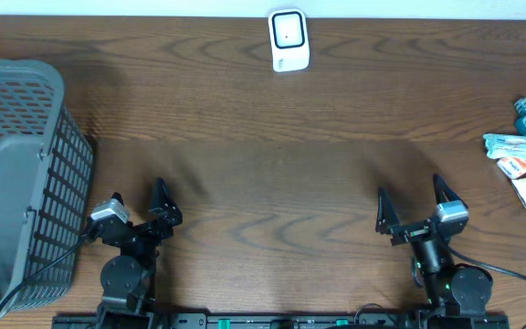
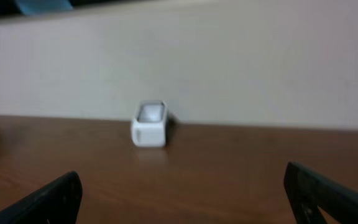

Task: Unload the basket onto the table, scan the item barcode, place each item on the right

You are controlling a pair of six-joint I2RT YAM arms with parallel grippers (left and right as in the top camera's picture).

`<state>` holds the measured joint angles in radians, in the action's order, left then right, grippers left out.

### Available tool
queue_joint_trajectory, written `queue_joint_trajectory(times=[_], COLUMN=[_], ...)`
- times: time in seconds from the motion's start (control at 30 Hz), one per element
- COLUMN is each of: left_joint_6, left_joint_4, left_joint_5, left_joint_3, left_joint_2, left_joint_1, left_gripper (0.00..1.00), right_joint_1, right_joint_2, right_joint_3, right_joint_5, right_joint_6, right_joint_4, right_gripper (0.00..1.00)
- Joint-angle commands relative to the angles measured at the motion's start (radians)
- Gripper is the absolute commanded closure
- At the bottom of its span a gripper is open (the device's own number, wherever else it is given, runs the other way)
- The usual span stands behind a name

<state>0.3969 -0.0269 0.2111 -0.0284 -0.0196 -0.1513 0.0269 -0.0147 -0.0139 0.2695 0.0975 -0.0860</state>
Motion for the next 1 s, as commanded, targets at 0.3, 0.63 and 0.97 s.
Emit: queue_joint_trajectory(times=[0.3, 0.63, 0.97], left_joint_6=[0.009, 0.009, 0.009], left_joint_4=[-0.033, -0.033, -0.033], left_joint_5=[0.006, 0.006, 0.006], left_joint_3=[0.02, 0.02, 0.02], left_joint_2=[0.001, 0.001, 0.001], left_joint_1=[0.004, 0.004, 0.004], left_gripper=[0.02, 0.02, 0.02], right_joint_1=[-0.036, -0.032, -0.031], right_joint_2=[0.01, 0.01, 0.009], right_joint_3=[0.008, 0.008, 0.008], right_joint_5=[-0.174, -0.174, -0.174], right_joint_6=[-0.025, -0.024, -0.024], right_joint_4=[0.157, 0.154, 0.154], right_gripper=[0.01, 0.01, 0.01])
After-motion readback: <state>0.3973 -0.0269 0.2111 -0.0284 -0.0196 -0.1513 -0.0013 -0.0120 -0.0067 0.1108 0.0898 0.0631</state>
